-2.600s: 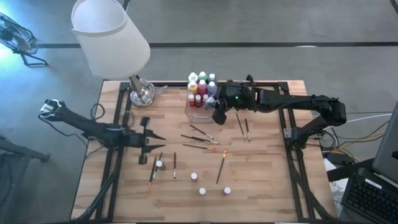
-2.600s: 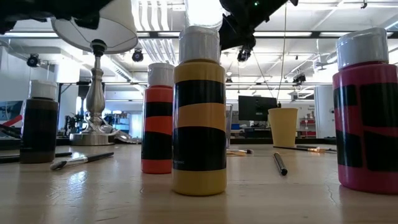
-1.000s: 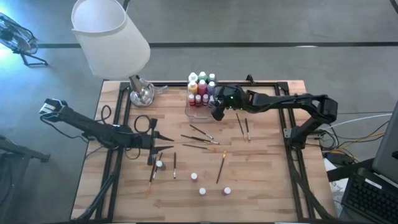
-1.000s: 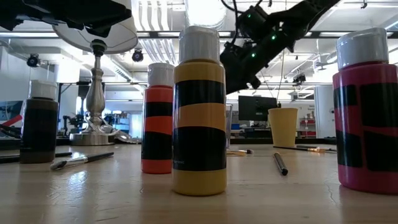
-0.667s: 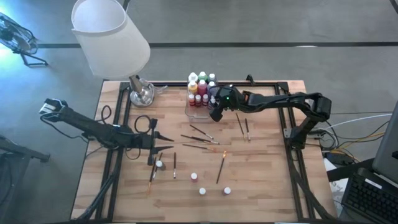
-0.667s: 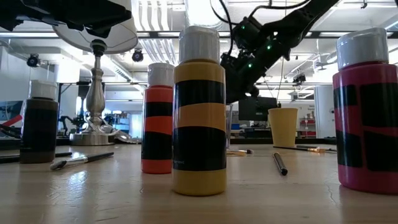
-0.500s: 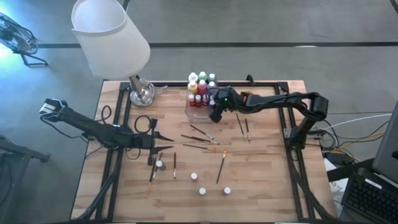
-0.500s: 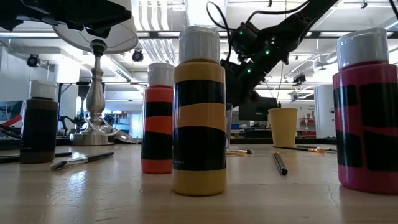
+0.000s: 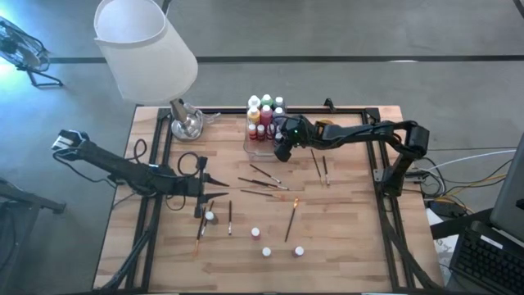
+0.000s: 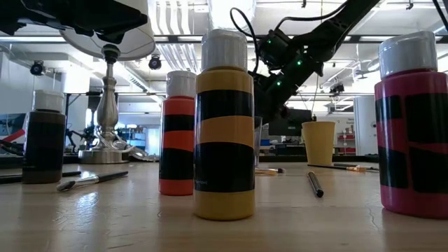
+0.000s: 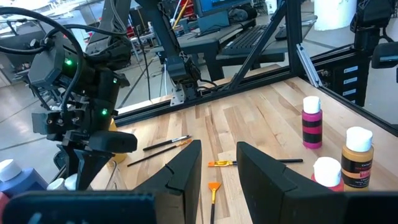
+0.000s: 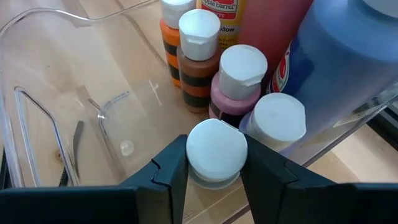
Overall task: Pick & Place Paint Supplies
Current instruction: Put the small gray paint bottle into the bin
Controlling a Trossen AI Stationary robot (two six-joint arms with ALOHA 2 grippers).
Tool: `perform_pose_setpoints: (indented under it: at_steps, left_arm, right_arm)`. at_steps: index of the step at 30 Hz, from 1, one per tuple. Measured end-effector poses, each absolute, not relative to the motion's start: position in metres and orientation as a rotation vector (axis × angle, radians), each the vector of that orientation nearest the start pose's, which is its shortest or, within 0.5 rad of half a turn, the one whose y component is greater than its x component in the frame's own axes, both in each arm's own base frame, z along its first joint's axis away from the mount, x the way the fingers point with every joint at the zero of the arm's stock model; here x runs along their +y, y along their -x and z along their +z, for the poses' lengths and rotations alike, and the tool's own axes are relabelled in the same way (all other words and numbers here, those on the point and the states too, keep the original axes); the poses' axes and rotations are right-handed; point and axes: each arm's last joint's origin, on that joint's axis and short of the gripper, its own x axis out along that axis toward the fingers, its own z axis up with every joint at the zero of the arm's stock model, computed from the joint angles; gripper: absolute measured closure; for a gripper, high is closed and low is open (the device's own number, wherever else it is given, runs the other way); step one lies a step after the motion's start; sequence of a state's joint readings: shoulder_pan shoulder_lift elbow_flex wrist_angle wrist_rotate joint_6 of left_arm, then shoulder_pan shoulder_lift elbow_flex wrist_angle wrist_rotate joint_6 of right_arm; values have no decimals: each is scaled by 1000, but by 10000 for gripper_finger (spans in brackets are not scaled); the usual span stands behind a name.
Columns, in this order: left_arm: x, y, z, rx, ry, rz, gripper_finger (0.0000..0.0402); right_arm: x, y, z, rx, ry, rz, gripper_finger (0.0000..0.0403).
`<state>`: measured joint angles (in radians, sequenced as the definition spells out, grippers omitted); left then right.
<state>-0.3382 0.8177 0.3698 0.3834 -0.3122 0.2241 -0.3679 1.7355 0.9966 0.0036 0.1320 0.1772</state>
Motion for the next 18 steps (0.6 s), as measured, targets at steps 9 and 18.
perform_pose_setpoints:
  at_steps: [9,18]
  left_arm:
    - [-52,-174,238,60,-245,-33,293]
    - [-52,-174,238,60,-245,-33,293]
  right_arm:
    - [-131,-330,177,715,-268,-533,288]
    - [-131,-330,177,716,-273,-519,264]
